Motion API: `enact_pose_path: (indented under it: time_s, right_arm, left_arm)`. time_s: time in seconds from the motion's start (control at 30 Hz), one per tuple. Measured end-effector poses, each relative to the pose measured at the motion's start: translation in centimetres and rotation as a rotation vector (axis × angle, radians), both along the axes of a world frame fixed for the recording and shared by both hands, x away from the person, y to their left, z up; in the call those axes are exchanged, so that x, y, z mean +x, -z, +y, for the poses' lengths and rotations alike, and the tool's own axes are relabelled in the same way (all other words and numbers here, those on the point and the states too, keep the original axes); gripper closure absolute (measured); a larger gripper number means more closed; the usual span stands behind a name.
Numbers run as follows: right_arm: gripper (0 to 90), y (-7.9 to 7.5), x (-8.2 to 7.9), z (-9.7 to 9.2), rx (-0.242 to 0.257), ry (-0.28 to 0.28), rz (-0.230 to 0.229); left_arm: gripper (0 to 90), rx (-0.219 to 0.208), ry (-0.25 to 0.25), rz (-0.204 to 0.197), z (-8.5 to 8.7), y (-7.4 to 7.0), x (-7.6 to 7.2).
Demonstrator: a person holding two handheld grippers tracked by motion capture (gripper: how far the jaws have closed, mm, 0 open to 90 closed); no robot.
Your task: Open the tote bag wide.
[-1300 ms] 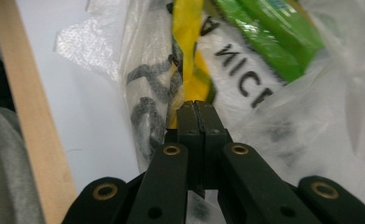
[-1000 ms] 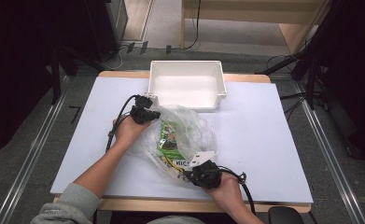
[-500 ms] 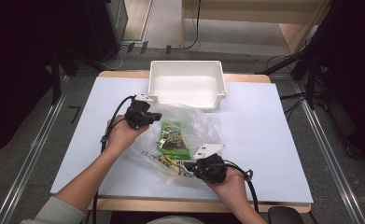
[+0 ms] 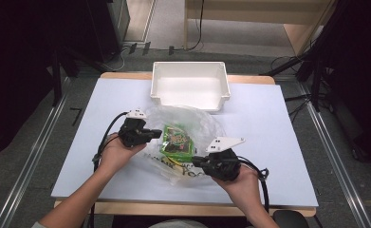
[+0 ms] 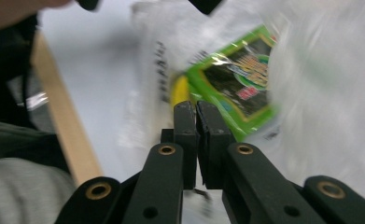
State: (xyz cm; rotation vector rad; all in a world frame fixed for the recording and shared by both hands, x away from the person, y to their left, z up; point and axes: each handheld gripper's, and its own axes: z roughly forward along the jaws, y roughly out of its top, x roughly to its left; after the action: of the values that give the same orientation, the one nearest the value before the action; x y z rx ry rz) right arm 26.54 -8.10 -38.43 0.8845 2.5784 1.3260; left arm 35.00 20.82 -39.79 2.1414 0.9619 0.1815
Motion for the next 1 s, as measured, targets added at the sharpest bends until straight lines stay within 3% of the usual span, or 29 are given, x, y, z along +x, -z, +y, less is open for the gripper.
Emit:
enact_pose_path:
  time_s: [0.1, 0.23, 0.37, 0.47, 0.5, 0.53, 0.63, 0.73, 0.8, 1.0]
  right_arm:
    - [90.0, -1.0, -0.6, 0.2, 0.004, -0.018, -0.03]
    - [90.0, -1.5, 0.6, 0.5, -0.002, -0.002, -0.027]
    - [90.0, -3.0, 2.8, 1.7, 0.016, -0.005, -0.066]
    - [90.0, -4.3, 4.6, 3.3, 0.029, -0.022, -0.081]
    - [90.0, -4.3, 4.6, 3.3, 0.029, -0.022, -0.081]
    - [90.0, -4.8, 5.8, 4.6, 0.042, -0.04, -0.082]
    - [90.0, -5.1, 7.3, 6.5, 0.047, -0.053, -0.068]
    - [90.0, -4.8, 8.8, 8.5, 0.032, -0.049, -0.075]
    - [90.0, -4.5, 9.6, 9.3, 0.037, -0.038, -0.052]
    - [90.0, -0.8, 12.1, 10.7, -0.016, -0.005, -0.006]
  left_arm:
    - [90.0, -0.004, 0.0, 0.005, 0.0, 0.1, -0.5]
    - [90.0, -0.015, 0.002, 0.009, -0.1, 0.5, -1.1]
    - [90.0, -0.031, -0.001, 0.019, -0.5, 1.0, -1.7]
    - [90.0, -0.013, 0.006, 0.028, -0.8, 2.1, -2.2]
    - [90.0, -0.013, 0.006, 0.028, -0.8, 2.1, -2.2]
    - [90.0, -0.016, -0.001, 0.04, -0.9, 2.6, -2.4]
    - [90.0, -0.002, 0.005, 0.041, -1.0, 2.9, -2.7]
    - [90.0, -0.011, -0.009, 0.023, -0.5, 3.2, -3.2]
    - [90.0, -0.017, -0.015, 0.034, -0.1, 3.4, -3.3]
    - [90.0, -0.016, -0.015, 0.041, 0.5, 3.8, -4.0]
